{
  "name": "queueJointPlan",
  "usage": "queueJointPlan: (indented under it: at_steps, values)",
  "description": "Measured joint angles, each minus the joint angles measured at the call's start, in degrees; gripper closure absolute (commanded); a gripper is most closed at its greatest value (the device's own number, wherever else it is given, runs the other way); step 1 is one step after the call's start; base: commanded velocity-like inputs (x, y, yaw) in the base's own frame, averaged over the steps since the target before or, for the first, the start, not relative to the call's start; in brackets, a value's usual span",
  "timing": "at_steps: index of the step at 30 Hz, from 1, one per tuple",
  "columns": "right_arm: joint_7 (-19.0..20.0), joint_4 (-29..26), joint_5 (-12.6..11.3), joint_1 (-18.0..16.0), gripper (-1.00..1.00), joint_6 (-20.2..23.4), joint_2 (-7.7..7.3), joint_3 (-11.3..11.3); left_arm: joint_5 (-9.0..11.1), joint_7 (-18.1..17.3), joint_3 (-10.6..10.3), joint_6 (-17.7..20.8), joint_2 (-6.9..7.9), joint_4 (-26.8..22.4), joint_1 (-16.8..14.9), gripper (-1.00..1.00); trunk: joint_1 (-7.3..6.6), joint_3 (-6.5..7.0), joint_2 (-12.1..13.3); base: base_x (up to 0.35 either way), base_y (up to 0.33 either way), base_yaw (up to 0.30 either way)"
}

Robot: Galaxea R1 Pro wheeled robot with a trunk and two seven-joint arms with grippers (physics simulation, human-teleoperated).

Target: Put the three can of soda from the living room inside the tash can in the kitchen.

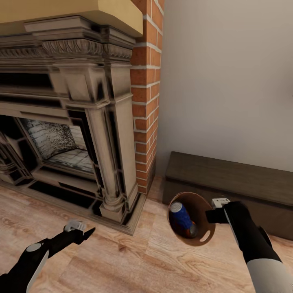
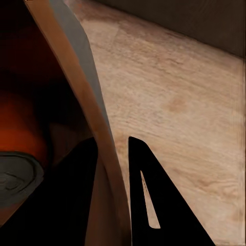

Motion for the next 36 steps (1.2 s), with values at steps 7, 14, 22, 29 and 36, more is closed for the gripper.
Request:
queueJointPlan:
  at_steps: [7, 14, 22, 29, 36]
  values:
    - [3.64, 3.4, -1.98, 0.01, 1.0, 0.3, 0.23, 2.33, 0.31, 3.13, 0.21, -3.19, -0.02, 2.17, -0.01, -1.0, 0.0, 0.0, 0.0, 0.0, 0.0, 0.0]
    - [4.24, 6.58, -0.73, 0.02, 1.0, 0.13, 0.62, 4.39, 0.33, 3.47, 0.29, -3.42, -0.06, 2.37, 0.01, -1.0, 0.0, 0.0, 0.0, 0.0, 0.0, 0.0]
    - [3.88, 7.29, -0.53, -0.02, 1.0, -0.06, 2.15, 9.08, 1.37, 3.73, 0.42, -3.41, -0.06, 5.97, -0.03, -1.0, 0.0, 0.01, 0.0, 0.0, 0.0, 0.0]
    - [3.88, 7.22, -0.71, -0.01, 1.0, 0.0, 3.15, 9.09, 3.22, 4.19, 0.5, -3.6, -0.06, 8.36, -0.06, -1.0, 0.0, 0.0, 0.0, 0.0, 0.0, 0.0]
    - [3.91, 7.21, -1.02, -0.01, 1.0, 0.06, 3.3, 9.07, 3.4, 4.86, 0.44, -4.32, -0.06, 9.97, -0.08, -1.0, 0.0, 0.01, 0.0, -0.163, 0.0, 0.0]
